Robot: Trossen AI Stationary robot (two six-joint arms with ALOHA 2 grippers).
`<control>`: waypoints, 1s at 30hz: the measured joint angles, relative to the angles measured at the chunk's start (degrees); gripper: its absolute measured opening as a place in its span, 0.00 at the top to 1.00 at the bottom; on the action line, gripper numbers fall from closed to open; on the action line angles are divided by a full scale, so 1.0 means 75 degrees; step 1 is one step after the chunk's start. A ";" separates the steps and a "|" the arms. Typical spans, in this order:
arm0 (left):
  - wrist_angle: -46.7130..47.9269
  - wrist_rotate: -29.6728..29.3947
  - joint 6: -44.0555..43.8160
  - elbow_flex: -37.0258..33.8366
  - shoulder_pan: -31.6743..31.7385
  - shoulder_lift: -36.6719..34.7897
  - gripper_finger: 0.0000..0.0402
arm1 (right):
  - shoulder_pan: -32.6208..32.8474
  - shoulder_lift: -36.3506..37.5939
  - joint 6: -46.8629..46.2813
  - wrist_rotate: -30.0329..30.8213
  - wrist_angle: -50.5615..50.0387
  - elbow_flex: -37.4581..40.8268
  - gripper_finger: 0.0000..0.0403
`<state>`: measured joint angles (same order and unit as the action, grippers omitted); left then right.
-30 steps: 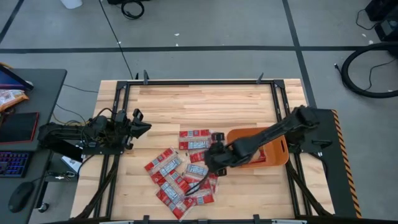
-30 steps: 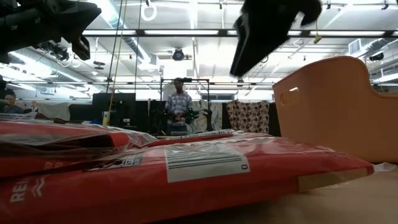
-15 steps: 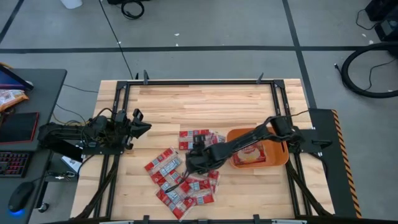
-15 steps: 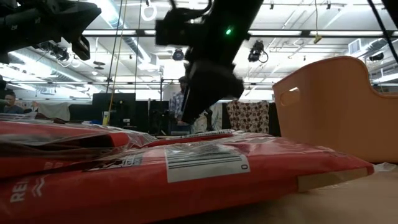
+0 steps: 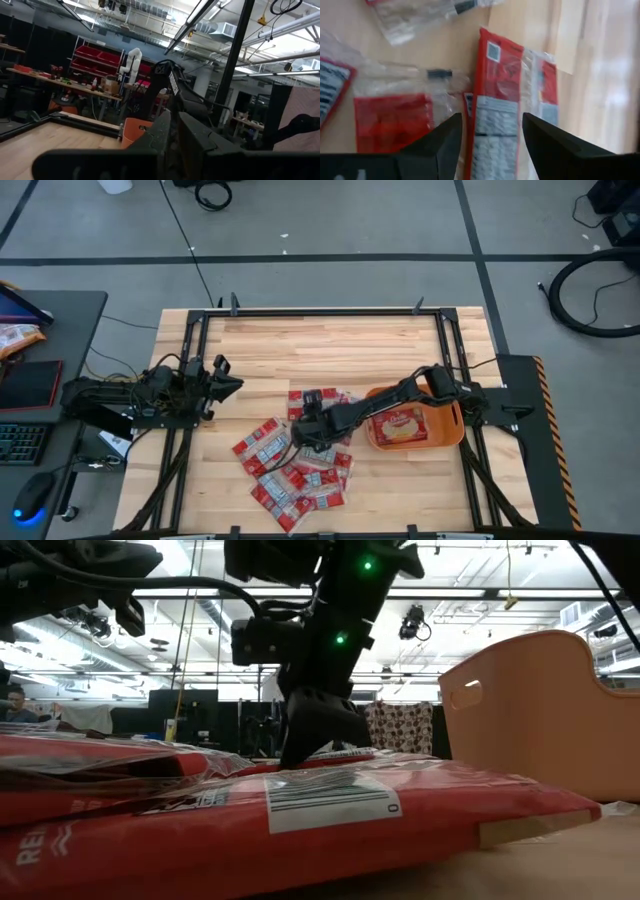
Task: Sort popcorn bags into baskets
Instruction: Put the popcorn bag into the orange bin
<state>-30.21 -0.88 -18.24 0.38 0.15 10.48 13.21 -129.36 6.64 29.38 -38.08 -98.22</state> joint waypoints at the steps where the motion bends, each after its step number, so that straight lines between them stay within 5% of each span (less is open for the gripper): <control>1: 0.0016 0.0005 0.0000 0.0000 -0.0001 0.0003 0.91 | -0.0028 0.0000 -0.0019 -0.0077 0.0082 0.0043 0.47; 11: 0.0004 0.0004 0.0000 0.0000 0.0000 0.0003 0.91 | -0.0278 0.0032 0.0106 0.0263 0.0362 0.0553 0.54; 21: 0.0004 0.0005 0.0000 0.0000 0.0000 0.0003 0.91 | -0.0294 0.0015 0.0352 0.0387 0.0309 0.0599 0.96; 30: 0.0004 0.0002 0.0000 0.0000 0.0002 0.0003 0.91 | -0.0048 0.0623 0.0092 0.0569 -0.0954 -0.0032 0.96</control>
<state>-30.17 -0.86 -18.24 0.38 0.16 10.50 12.85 -124.68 7.33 33.65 -45.24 -98.47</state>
